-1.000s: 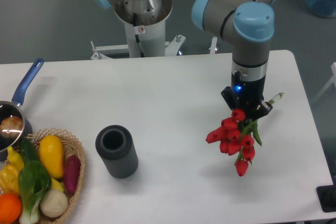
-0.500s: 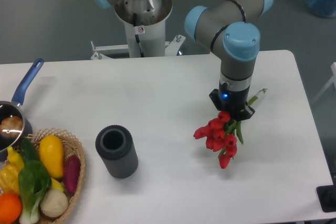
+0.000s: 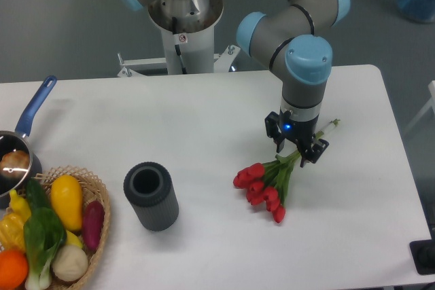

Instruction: Place the flowers on the table

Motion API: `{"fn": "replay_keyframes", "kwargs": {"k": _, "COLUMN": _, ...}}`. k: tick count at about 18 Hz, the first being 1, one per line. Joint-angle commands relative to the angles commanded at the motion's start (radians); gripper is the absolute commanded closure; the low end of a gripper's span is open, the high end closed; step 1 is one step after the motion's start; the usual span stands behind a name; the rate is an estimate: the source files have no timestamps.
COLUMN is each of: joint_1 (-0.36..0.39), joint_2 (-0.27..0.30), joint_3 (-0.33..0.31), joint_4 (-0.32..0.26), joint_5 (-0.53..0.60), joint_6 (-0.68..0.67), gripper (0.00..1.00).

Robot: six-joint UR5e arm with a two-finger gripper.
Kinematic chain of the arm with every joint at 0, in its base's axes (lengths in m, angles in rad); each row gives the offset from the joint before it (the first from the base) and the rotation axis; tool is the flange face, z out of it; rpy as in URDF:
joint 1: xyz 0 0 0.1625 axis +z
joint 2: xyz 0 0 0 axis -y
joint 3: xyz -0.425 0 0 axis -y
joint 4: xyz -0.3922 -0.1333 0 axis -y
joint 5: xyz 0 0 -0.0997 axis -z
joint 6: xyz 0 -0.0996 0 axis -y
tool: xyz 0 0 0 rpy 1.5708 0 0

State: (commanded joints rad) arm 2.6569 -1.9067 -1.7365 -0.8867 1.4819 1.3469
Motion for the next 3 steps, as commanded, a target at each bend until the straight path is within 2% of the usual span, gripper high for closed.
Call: {"fn": "replay_keyframes", "kwargs": {"k": 3, "joint_1": 0.006, "joint_2": -0.012, "joint_3": 0.006, "joint_4": 0.005, "joint_5": 0.001, "joint_6": 0.000, "gripper": 0.00}}
